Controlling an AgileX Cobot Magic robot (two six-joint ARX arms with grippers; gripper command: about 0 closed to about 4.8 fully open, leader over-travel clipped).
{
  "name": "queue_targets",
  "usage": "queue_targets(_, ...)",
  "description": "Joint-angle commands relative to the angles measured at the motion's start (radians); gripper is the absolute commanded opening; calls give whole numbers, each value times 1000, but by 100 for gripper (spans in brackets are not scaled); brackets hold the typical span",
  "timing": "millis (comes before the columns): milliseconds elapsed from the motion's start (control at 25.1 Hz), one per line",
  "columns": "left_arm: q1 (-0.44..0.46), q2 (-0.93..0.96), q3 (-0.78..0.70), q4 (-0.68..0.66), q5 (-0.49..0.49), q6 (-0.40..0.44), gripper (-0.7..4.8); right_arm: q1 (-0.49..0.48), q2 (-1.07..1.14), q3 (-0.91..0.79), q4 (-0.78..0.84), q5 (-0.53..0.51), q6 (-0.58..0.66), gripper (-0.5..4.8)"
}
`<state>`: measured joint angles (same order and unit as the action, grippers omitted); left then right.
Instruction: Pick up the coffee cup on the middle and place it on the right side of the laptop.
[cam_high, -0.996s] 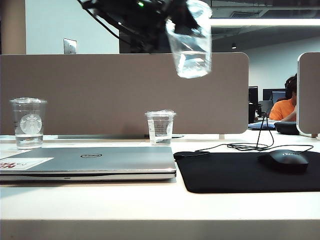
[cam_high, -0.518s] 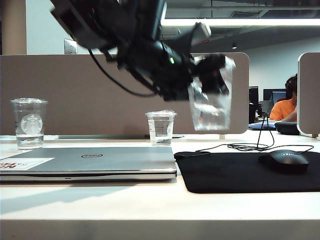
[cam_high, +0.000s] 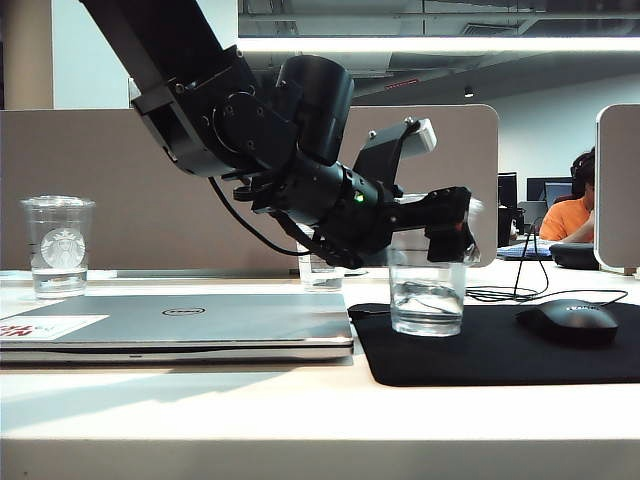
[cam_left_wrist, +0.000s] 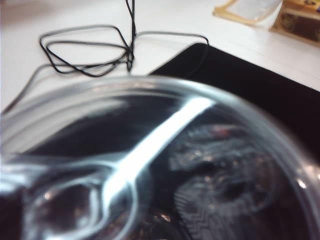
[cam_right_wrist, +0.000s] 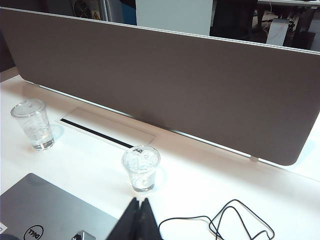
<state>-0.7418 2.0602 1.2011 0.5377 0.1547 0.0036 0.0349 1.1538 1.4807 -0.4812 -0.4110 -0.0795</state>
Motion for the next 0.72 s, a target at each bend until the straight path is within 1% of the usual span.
queue_targets(40,-2,-8,4,-5,2,-4,479,2,-4,6,13,3,-5,-5)
queue_targets(159,-2,-15,4,-23,2,-13,479,13,-4,6,11,29,-6,-5)
queue_targets(359,-2,-55,4,-97,2,-14,479,14,-5,6,-2,31,-27,-5)
queue_targets(638,-2,-106,3,-257,2,-11,479,14,-18,6,-10,31,-27,-5)
queue_targets(717,-2,-128,3,-323,-24,-11,479,14,-24,6,-10,32,-27,-5)
